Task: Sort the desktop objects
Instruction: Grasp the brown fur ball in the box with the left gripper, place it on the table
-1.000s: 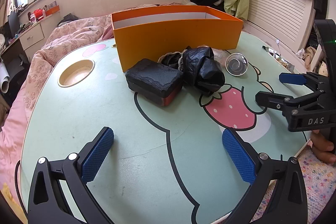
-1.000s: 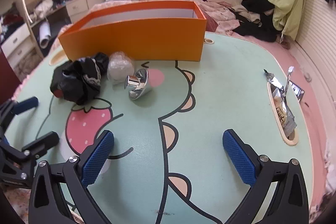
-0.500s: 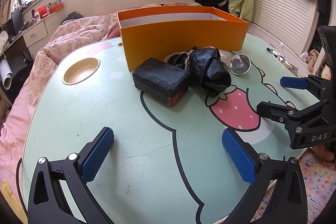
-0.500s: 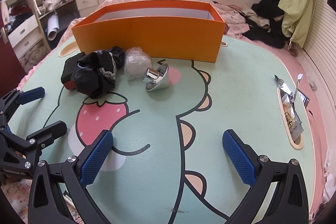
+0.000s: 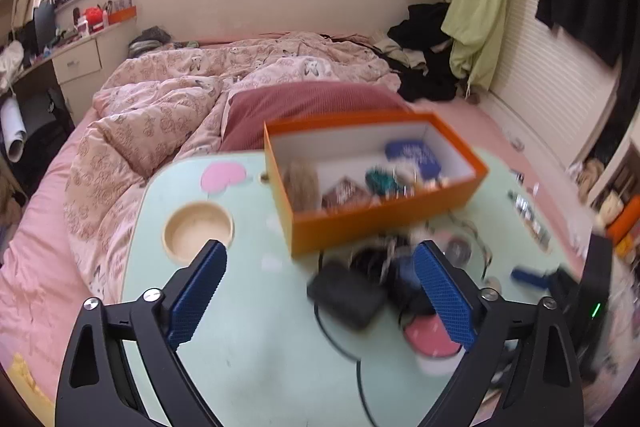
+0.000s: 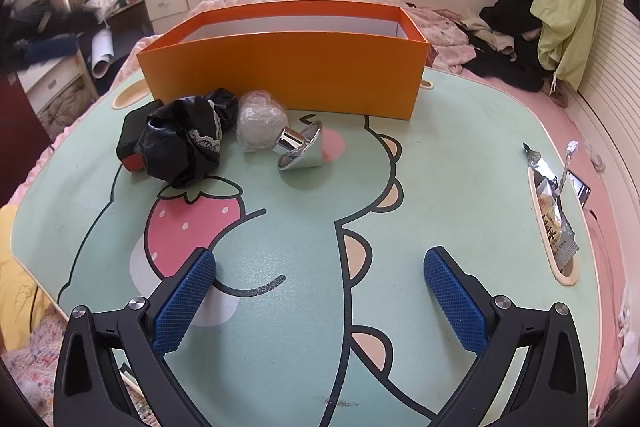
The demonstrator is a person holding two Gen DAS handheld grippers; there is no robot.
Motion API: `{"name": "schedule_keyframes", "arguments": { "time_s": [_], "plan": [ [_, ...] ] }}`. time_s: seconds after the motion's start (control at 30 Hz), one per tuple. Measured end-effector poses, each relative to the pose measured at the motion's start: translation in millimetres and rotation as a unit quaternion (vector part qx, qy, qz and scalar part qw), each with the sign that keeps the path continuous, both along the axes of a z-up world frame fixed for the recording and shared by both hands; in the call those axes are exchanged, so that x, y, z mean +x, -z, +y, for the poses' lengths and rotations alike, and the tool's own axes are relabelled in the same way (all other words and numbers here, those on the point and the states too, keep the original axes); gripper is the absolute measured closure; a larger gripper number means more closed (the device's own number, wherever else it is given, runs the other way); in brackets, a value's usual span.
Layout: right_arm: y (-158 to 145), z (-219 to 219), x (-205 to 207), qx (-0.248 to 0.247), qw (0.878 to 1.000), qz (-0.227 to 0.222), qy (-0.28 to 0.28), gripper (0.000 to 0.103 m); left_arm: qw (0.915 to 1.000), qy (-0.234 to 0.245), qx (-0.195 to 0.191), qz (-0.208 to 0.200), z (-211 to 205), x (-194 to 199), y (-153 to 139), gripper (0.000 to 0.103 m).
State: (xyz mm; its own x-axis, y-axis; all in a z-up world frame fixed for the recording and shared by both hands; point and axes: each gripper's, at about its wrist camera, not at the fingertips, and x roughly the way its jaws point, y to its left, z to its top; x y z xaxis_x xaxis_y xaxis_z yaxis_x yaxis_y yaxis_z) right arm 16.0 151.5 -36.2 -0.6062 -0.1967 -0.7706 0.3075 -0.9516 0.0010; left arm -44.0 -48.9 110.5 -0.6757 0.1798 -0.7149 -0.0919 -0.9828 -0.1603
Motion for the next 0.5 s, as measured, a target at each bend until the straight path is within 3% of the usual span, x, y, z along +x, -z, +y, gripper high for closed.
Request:
{"name": "schedule_keyframes", "arguments": {
  "time_s": [0.03,0.1,0.2,0.3,0.5],
  "plan": [
    [0,0,0,0.0,1.0,0.0,0.0,0.0,0.9998,0.0,0.012,-0.018,-3,-14,-3,0.039],
    [0,0,0,0.0,1.0,0.0,0.0,0.0,0.9975,-0.003,0.026,-0.066,-8,-45,-3,0.054],
    [0,0,0,0.0,1.0,0.0,-0.001,0.0,0.9944,-0.006,0.012,-0.105,-1,-81,7,0.055],
    [-1,0,0,-0.001,1.0,0.0,-0.001,0.0,0.99,-0.004,-0.027,-0.138,17,-108,24,0.056],
    [-1,-2,-1,-0.001,1.0,0.001,-0.002,0.0,0.9728,-0.021,-0.156,-0.17,46,-142,49,0.058]
  ]
}}
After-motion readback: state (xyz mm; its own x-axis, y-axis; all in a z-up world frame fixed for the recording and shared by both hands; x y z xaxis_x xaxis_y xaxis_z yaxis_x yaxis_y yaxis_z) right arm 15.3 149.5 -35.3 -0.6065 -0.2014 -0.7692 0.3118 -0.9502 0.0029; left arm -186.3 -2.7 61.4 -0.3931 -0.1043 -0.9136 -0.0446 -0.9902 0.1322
